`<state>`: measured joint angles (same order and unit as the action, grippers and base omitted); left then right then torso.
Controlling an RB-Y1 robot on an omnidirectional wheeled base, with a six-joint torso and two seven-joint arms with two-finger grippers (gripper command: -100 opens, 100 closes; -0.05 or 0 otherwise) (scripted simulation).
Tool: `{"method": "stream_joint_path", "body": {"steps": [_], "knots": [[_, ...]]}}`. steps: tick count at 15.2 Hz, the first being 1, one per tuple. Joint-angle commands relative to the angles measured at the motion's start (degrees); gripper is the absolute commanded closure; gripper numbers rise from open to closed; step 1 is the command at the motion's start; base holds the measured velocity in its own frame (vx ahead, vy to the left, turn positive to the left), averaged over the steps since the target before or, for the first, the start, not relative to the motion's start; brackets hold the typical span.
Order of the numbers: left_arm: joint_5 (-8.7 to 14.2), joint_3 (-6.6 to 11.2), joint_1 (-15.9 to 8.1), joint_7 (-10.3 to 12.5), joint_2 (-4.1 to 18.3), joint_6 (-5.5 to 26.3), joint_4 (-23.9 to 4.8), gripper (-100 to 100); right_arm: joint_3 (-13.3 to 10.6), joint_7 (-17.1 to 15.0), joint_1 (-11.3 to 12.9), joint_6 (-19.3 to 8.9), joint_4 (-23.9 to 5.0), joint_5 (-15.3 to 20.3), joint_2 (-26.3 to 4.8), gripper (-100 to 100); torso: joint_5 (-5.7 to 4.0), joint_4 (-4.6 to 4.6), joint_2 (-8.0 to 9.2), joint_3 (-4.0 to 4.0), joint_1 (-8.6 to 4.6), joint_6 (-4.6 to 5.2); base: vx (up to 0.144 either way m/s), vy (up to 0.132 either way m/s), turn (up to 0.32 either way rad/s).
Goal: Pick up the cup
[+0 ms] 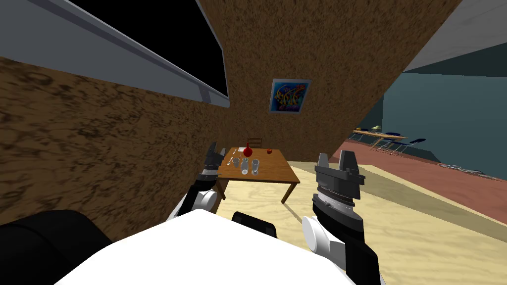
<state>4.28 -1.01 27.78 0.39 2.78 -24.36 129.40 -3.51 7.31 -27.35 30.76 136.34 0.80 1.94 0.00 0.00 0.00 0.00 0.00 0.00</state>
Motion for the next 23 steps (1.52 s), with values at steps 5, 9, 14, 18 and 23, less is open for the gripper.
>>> {"method": "stream_joint_path", "body": {"steps": [5,9,14,18,23], "knots": [[1.32,0.67,-0.92,0.55,4.14,5.07,-1.07,-100,0.0,0.0,0.0,0.0,0.0,0.0,0.0,0,-0.01,-0.01,-0.06,-0.04,-0.04,0.02,0.013,-0.014,-0.067],[2.41,1.22,-1.68,1.0,6.11,9.29,-1.96,-100,0.0,0.0,0.0,0.0,0.0,0.0,0.0,0,-0.02,-0.02,-0.09,-0.05,-0.08,0.02,0.016,-0.022,-0.076],[3.79,1.89,-2.63,1.56,8.1,14.55,-3.06,-100,0.0,0.0,0.0,0.0,0.0,0.0,0.0,0,-0.02,-0.02,-0.07,-0.04,-0.1,0.01,0.013,-0.023,-0.073],[5.4,2.67,-3.72,2.22,10.08,19.21,-4.35,-100,0.0,0.0,0.0,0.0,0.0,0.0,0.0,0,-0.02,-0.01,-0.06,-0.04,-0.08,0.0,0.013,-0.02,-0.068],[6.28,3.09,-4.32,2.58,11.07,24.11,-5.06,-100,0.0,0.0,0.0,0.0,0.0,0.0,0.0,0,-0.02,-0.02,-0.07,-0.04,-0.09,0.01,0.014,-0.02,-0.071]]}}
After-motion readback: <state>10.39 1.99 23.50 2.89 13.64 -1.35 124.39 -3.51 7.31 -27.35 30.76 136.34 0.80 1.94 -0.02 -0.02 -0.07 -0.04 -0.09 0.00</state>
